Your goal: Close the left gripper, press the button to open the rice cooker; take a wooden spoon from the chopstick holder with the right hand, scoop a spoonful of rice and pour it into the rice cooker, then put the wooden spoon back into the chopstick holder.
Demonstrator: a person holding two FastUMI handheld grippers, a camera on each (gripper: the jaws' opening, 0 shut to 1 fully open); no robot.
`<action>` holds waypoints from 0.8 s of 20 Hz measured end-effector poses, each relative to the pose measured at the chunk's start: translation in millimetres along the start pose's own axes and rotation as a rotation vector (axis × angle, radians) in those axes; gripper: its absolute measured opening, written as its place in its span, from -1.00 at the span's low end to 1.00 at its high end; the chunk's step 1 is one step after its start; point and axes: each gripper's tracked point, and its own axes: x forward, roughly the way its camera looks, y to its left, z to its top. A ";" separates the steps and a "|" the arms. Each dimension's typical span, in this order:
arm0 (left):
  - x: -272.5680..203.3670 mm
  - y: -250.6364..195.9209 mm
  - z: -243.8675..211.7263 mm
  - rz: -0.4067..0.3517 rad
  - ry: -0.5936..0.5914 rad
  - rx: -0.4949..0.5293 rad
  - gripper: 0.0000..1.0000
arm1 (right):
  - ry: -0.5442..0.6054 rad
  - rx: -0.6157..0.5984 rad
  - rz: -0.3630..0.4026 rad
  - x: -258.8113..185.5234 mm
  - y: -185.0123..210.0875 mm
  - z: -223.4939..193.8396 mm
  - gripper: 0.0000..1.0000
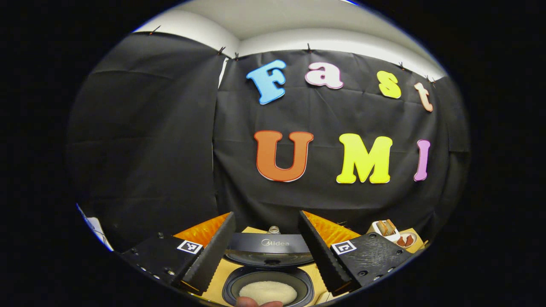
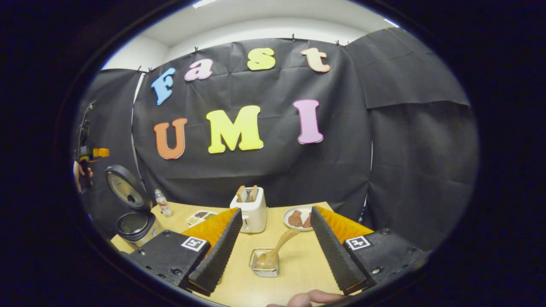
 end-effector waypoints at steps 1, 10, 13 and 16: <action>7.8 -0.1 -8.8 -0.007 0.048 -0.029 0.89 | 0.002 0.000 -0.015 -6.2 -2.6 -2.9 1.00; -17.3 8.3 -60.6 -0.036 0.292 -0.004 0.94 | -0.020 -0.069 0.001 -33.9 20.7 17.0 1.00; -50.9 11.8 -87.3 -0.054 0.409 0.017 0.94 | -0.048 -0.068 0.054 -34.4 52.7 27.8 1.00; -76.4 8.9 -120.3 -0.074 0.488 -0.009 0.94 | -0.052 -0.031 0.111 -38.7 83.5 32.4 0.97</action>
